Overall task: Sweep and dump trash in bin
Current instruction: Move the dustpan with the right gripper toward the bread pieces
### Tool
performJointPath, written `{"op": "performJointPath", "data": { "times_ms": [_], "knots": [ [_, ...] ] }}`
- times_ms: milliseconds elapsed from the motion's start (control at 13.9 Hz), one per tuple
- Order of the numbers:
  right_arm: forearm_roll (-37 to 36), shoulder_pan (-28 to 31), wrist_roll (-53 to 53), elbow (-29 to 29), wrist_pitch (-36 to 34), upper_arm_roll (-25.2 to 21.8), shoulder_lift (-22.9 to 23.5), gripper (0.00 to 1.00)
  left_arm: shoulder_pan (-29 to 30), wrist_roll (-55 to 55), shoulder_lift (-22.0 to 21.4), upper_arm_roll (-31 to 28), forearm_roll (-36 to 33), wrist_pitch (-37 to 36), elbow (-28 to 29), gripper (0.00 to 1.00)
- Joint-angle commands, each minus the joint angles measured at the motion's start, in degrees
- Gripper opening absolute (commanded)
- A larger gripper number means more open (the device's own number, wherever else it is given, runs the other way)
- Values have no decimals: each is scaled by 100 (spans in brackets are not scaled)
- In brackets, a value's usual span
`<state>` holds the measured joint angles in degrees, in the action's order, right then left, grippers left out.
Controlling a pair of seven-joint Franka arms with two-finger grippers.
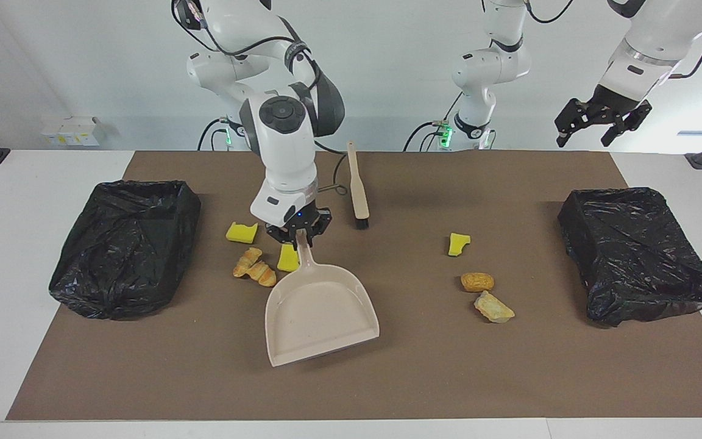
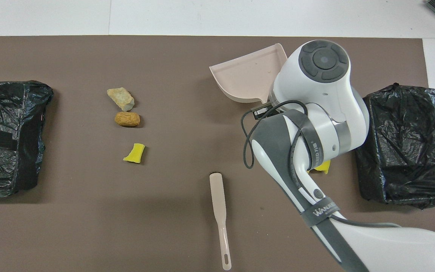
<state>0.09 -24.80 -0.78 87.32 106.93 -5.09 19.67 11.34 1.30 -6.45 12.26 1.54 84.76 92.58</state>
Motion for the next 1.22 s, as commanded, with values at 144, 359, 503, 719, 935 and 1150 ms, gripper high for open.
{"op": "performJointPath", "data": {
  "times_ms": [144,359,503,719,935,1150],
  "knots": [
    [114,589,2208,189,-410,51,-288,0,17,28,12,4,-40,-47,-74,100],
    [105,897,3518,277,-507,51,-358,0,-79,19,-40,13,-40,-205,-56,100],
    [105,1012,4284,312,-516,51,-358,0,-97,19,-40,39,-5,-196,-48,100],
    [105,1012,4954,330,-717,43,-376,0,-35,54,-40,4,-14,-161,-74,100],
    [96,942,5052,338,-1060,43,-446,0,-307,-182,-154,232,30,-152,31,100],
    [9,933,5078,373,-1113,43,-499,0,-991,-314,-391,250,363,-65,758,100]
  ]
}}
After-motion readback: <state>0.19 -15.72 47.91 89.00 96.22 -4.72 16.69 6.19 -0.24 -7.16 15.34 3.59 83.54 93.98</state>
